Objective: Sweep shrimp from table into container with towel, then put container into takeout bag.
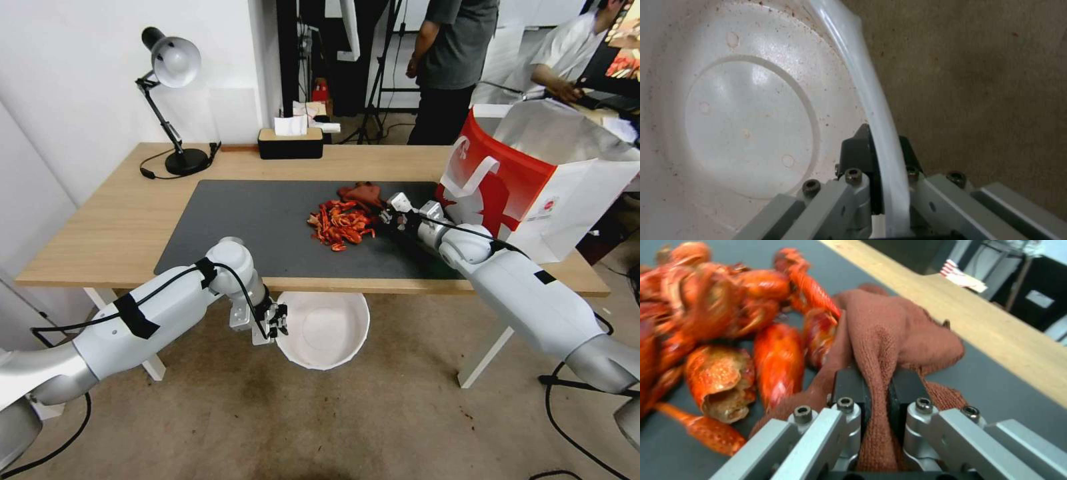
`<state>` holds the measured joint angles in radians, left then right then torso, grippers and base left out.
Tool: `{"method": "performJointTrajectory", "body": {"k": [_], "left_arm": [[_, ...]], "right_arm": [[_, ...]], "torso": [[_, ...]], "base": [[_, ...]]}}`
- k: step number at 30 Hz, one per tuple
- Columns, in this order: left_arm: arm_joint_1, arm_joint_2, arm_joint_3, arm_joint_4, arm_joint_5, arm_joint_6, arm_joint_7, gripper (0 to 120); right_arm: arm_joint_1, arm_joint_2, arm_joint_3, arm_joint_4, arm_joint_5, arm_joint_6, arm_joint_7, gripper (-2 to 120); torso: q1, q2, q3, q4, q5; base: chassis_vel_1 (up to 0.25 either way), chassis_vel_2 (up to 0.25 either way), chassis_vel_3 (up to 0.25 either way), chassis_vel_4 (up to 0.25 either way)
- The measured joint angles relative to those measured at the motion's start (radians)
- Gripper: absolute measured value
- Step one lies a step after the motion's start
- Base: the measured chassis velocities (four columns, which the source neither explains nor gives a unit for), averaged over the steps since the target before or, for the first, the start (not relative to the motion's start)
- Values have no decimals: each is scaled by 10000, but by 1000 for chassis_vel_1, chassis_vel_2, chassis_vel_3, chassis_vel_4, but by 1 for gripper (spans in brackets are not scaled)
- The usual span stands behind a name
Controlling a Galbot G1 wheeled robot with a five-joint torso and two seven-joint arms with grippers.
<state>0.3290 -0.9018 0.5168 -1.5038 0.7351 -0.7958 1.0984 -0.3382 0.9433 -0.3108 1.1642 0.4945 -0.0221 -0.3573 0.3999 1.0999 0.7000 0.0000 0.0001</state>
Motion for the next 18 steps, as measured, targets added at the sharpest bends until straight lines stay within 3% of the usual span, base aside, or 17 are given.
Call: {"method": "performJointTrajectory", "body": {"k": [18], "left_arm": [[-107, -174, 44, 130, 1, -33, -21, 0]], "right_arm": [[-989, -1294, 234, 1669, 110, 160, -865, 5]], "torso": [[0, 0, -1, 0, 0]], "base": [[0, 0, 0, 0]]}}
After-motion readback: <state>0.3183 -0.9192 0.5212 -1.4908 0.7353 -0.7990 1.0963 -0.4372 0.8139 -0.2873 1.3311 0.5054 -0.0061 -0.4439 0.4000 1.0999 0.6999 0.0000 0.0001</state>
